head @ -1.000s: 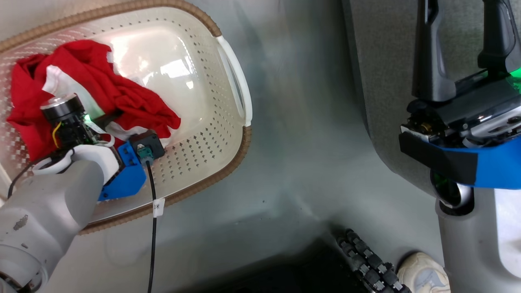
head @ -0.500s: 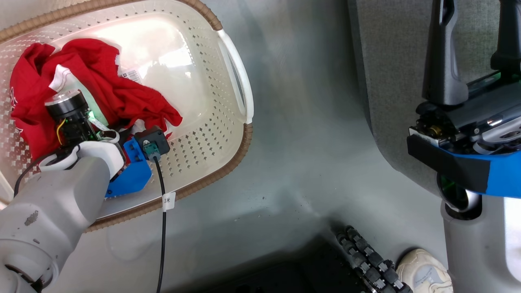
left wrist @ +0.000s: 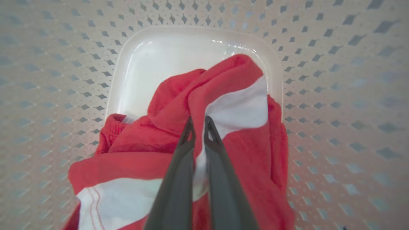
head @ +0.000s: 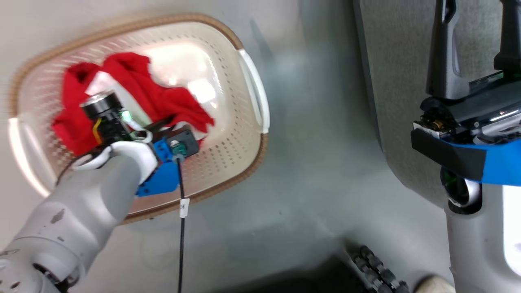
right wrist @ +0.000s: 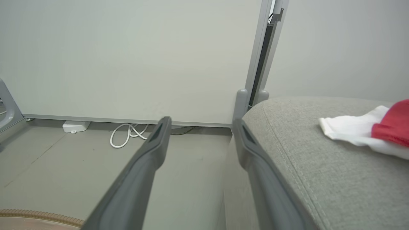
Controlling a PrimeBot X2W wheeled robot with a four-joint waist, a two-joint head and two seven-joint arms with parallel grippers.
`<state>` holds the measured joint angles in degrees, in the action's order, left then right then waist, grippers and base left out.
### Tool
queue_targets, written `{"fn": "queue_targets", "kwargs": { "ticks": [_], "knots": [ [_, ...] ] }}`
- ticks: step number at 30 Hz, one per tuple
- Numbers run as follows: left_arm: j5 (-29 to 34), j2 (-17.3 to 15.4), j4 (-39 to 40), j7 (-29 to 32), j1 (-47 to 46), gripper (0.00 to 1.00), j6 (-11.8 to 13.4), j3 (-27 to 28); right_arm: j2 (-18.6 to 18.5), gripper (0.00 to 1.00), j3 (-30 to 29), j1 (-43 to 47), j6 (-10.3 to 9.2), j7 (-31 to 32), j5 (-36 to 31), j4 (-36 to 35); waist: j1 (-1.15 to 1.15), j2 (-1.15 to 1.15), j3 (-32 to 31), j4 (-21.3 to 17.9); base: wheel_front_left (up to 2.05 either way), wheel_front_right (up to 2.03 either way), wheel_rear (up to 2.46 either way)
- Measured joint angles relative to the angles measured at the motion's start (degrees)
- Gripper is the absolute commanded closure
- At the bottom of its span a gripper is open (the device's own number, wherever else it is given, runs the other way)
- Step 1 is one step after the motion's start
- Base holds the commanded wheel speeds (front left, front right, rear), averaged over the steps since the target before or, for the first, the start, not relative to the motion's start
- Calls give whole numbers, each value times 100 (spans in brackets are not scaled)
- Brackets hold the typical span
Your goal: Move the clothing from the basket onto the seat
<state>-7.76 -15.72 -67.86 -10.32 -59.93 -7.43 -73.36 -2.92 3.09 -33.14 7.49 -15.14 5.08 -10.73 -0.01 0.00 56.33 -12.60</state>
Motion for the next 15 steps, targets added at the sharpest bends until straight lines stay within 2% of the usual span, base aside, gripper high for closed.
{"fn": "queue_targets", "kwargs": {
  "ticks": [7,15],
  "knots": [
    [-553,197,337,-326,76,100,0,0,0,0,-87,123,0,0,-181,275,0,0,-604,285,0,0,0],
    [-1516,253,872,-458,221,100,0,16,2,0,-263,507,0,0,-327,573,0,0,-1472,584,0,0,0]
  ]
}}
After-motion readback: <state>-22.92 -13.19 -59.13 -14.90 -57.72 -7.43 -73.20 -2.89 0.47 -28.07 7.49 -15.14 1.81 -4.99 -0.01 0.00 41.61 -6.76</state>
